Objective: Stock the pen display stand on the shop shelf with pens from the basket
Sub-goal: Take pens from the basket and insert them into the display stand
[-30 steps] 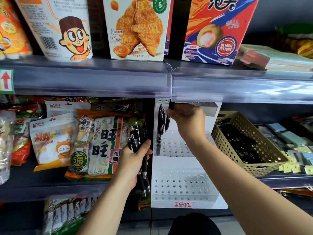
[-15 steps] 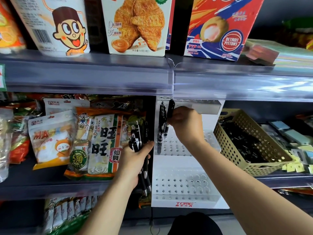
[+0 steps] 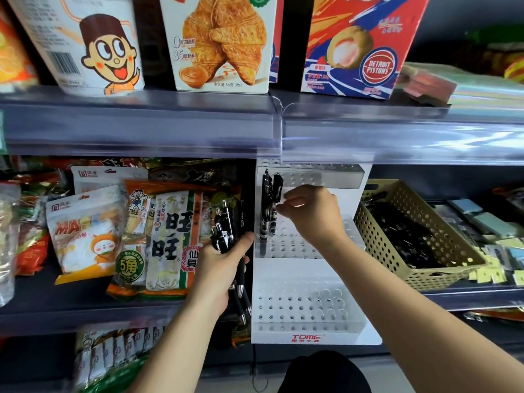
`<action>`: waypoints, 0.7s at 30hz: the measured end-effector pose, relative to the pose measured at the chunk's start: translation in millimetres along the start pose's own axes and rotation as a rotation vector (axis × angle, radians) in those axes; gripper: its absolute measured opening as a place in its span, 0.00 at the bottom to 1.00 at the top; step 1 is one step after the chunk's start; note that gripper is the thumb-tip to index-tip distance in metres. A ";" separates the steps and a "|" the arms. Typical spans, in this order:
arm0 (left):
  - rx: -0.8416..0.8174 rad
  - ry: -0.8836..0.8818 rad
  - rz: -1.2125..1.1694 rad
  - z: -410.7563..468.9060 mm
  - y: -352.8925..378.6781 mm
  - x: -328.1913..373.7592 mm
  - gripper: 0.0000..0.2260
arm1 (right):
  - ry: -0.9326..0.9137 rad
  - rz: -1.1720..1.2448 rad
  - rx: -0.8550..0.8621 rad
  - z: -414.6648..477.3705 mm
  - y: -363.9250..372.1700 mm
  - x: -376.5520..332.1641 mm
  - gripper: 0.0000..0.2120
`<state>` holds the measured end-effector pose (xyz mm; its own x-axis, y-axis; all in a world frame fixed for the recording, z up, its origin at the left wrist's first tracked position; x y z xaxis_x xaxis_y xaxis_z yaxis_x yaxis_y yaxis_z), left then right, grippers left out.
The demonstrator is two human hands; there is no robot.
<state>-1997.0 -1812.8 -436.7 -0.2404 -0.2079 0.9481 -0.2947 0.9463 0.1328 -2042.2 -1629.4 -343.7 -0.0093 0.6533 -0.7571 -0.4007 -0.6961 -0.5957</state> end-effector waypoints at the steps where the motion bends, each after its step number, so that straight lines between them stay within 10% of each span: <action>1: -0.002 0.007 -0.007 -1.5 -0.8 2.0 0.09 | 0.000 0.030 0.012 -2.5 -4.8 -1.6 0.08; 21: -0.131 0.225 0.010 -41.7 4.1 36.1 0.11 | 0.182 0.498 -0.279 -75.2 5.1 -21.6 0.08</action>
<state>-1968.3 -1806.1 -389.8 -0.0270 -0.1516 0.9881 -0.1678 0.9751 0.1451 -1975.2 -1669.4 -350.5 0.0324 0.1839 -0.9824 -0.1320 -0.9735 -0.1866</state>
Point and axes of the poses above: each hand's wrist, its own z-axis towards the middle knuckle, its own y-axis out of the palm, x = y × z, the point moved 9 cm from there along z, towards the middle knuckle, and after that the axes turned 6 degrees about x, right-handed, at the moved point
